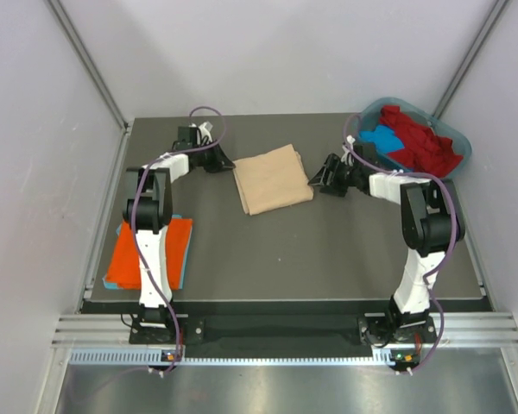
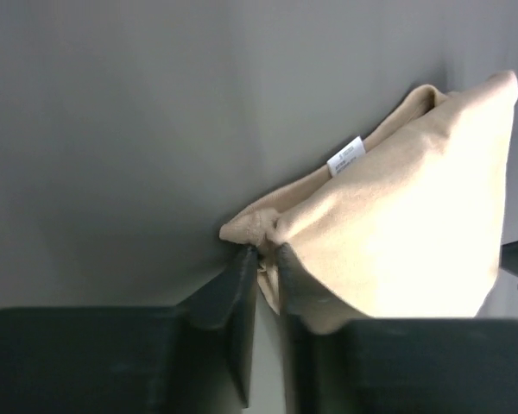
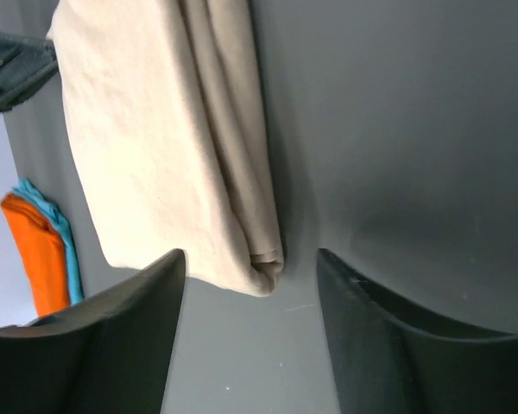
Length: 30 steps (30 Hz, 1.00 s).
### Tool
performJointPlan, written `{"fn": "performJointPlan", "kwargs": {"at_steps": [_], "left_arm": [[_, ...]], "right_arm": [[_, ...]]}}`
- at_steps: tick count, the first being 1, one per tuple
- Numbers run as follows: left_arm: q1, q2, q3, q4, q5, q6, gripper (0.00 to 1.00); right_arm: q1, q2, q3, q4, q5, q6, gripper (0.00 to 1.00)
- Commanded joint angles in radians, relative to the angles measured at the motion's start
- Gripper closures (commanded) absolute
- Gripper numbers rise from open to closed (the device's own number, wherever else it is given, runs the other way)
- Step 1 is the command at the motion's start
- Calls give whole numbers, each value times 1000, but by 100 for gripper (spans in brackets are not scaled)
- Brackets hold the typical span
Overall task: Fold and stack the t-shirts
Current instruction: Fold the tshirt, then neatly place the folded tshirt to the corner
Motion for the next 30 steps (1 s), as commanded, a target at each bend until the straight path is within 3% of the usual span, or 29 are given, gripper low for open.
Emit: {"fn": "performJointPlan", "kwargs": {"at_steps": [1,3,6,8,13,23,26,27,29,30], "left_arm": [[-12,25,-67,-18,-30,-4,85],[-12,14,-87,-18,-44,-14,94],[-13,-4,-123,-10,-40,-35,98],[-18,-20,-146,-10,-38,-38,100],[-48,-89,-216,-25,-50,-70,100],[-125,-277,-395,-113,-159,-156,100],[-124,-336,-434,-108,-222,-169,79],[-122,-357,-437,-101,-247,-172,63],[-122,-376,-448,-81,-261,-184,47],[-122,-400,-458,-17,-230,-190,45]], "right_arm": [[28,8,0,35,-17,-39,44],[27,3,-12,36,-17,-53,48],[28,3,-20,33,-34,-89,52],[27,12,-8,29,-68,-115,61],[-1,2,14,-66,-75,-182,100],[-71,-75,-38,-246,-34,-326,100],[-84,-90,-38,-277,-20,-354,99],[-85,-92,-35,-277,-25,-359,96],[-85,-92,-31,-280,-31,-357,93],[-88,-94,-26,-281,-34,-359,91]]}}
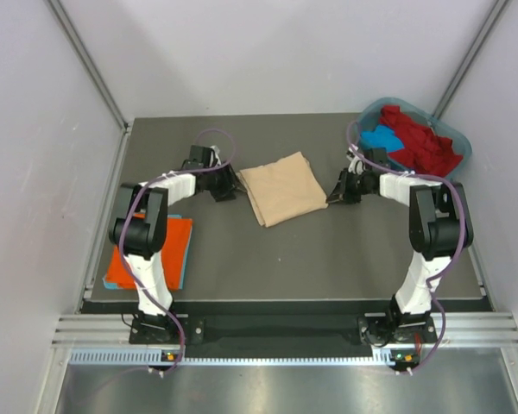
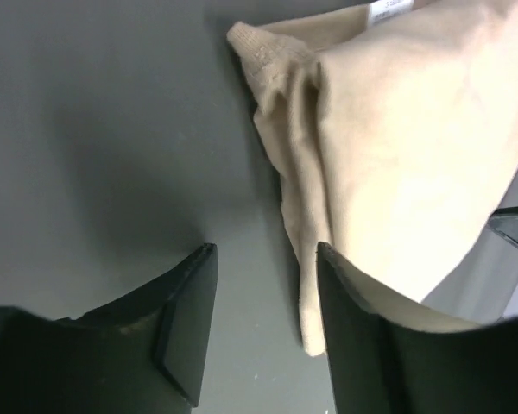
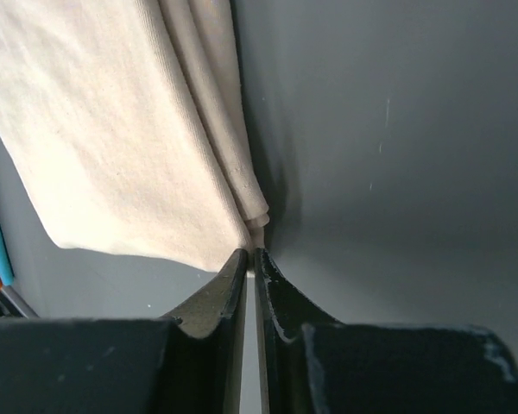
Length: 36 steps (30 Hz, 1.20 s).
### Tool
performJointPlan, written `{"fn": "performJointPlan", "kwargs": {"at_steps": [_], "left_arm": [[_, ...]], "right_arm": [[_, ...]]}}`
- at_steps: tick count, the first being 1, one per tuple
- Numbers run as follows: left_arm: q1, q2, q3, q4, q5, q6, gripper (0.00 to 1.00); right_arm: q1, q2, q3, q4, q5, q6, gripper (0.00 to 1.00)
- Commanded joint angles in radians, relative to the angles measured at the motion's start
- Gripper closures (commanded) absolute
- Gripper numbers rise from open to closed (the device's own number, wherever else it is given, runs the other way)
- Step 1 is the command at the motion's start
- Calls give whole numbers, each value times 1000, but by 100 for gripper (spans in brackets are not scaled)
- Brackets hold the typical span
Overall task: Fold and stack the t-shirts
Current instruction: Neatly place the folded tshirt to the corner
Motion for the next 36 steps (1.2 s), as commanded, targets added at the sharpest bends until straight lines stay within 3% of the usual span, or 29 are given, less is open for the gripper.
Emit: {"fn": "performJointPlan", "kwargs": {"at_steps": [1,4,9,25,36], "left_arm": [[13,-72,-77,81,-31,-25,43],[13,-84,-153,290,26,-54,36],[17,54,-86,372,97,-21,34],[14,151,-58,340,-168,42,31],[-32,144,-22,258,-248,121,31]], "right_arm": [[-19,-47,8,-47,12,-56,89],[-31,-48,23,-55,10,-63,80],[-37,-57,69,-78,18,-50,67],[-43,-109,84,-99,53,-30,65],[-65,-128,86,-99,21,-24,64]]}}
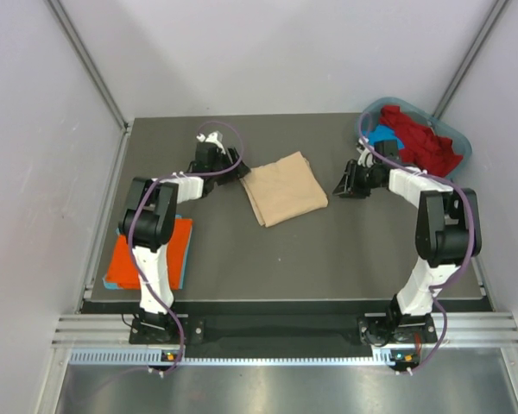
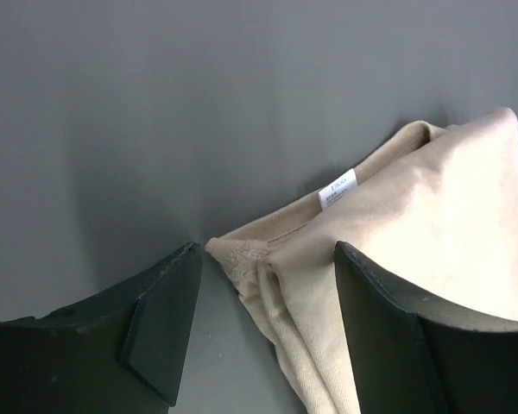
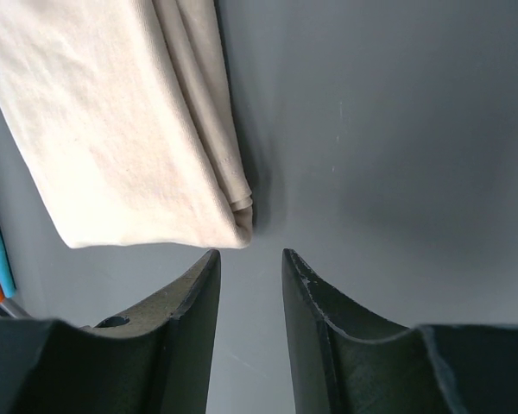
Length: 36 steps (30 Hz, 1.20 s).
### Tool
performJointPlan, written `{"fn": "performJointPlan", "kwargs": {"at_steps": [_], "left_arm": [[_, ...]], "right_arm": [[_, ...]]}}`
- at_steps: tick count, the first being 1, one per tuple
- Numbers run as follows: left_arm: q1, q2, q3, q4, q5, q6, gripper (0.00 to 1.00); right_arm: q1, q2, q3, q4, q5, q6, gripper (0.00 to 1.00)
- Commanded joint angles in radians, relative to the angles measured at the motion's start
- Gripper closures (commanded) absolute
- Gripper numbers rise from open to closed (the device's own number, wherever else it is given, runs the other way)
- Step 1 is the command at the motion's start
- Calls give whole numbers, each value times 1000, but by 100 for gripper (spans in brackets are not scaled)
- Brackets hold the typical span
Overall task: Fold and stack the t-shirts
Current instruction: Neatly place the folded tshirt to the corner
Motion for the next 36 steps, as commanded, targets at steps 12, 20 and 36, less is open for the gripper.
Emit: {"fn": "performJointPlan", "kwargs": {"at_steps": [12,20,36], "left_arm": [[-39,69,34,-273,-34,73,33],[-41,54,-16,-244,-7,62,34],[-44,23,-2,-268,23,-21,100]], "right_arm": [[-50,-75,18,17,-48,6,64],[-56,-90,9,19,-64,5,64],[-57,-119,-8,36,-51,41,64]]}}
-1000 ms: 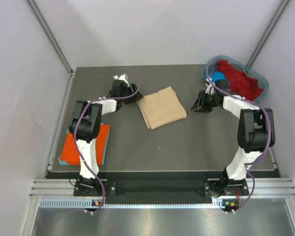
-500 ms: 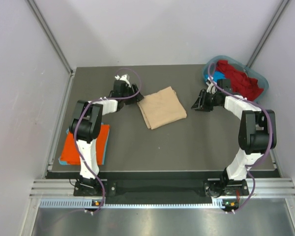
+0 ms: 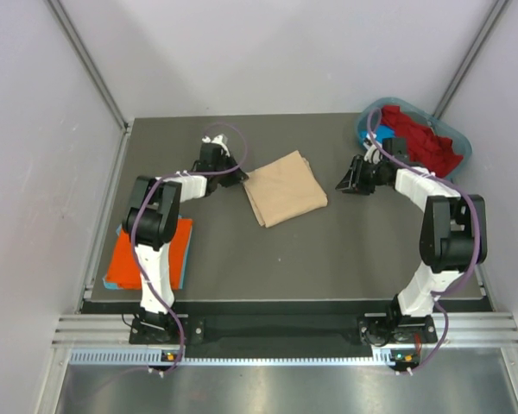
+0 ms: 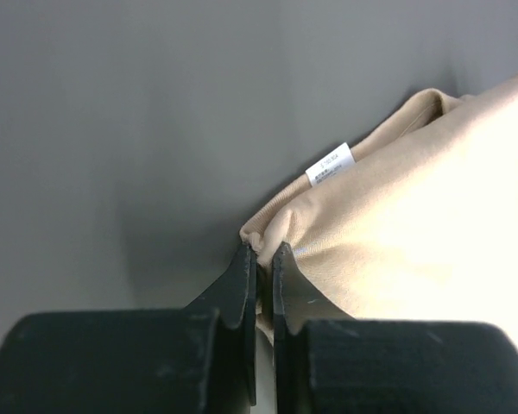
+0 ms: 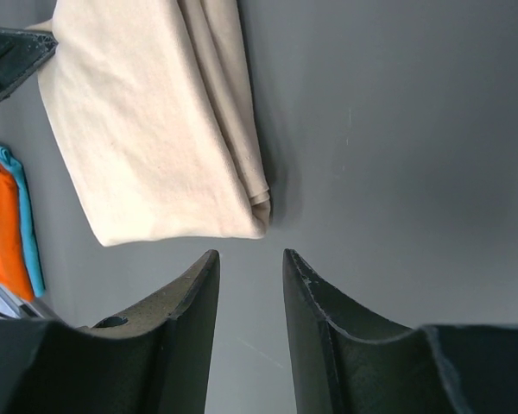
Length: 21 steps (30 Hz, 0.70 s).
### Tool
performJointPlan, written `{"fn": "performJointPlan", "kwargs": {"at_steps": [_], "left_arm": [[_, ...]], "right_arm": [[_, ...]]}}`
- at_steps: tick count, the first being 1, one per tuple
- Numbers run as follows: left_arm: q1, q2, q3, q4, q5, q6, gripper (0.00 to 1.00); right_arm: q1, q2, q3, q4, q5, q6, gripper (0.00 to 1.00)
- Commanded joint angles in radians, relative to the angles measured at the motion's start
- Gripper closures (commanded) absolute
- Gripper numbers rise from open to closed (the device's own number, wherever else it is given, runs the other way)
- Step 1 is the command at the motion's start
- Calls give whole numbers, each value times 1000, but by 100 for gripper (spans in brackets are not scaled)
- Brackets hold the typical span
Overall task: Fold and stack the t-shirts
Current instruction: Neatly place the folded tshirt to the corner
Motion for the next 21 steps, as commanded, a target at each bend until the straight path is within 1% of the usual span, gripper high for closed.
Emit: {"fn": "performJointPlan", "kwargs": {"at_steps": [1,3,5,9,12,16,20,21], "left_arm": [[-14,-37,-36,-232,-24,-58,100],[-14,-74,-42,-283,-79,-70,100],[-14,-146,-65,-321,-123,-90,100],[-17,-240,-55,-445,-205,-128,100],[-26,-301,-42,-556,-296,-148,100],[-26,-401,-48,-675,-396,-165,100],[-26,-487,-33,-789,-522,-167,100],[-26,-517,-28,-826,-533,-164,100]], "right_arm": [[-15,-65,-8,36,1,23,64],[-11,-76,-12,38,7,34,64],[-8,-85,-12,38,4,38,64],[3,-105,-17,44,6,60,63],[44,-107,-26,47,15,75,63],[148,-94,-29,48,39,86,63],[201,-78,-16,58,35,96,62],[210,-79,-14,59,33,96,62]]}}
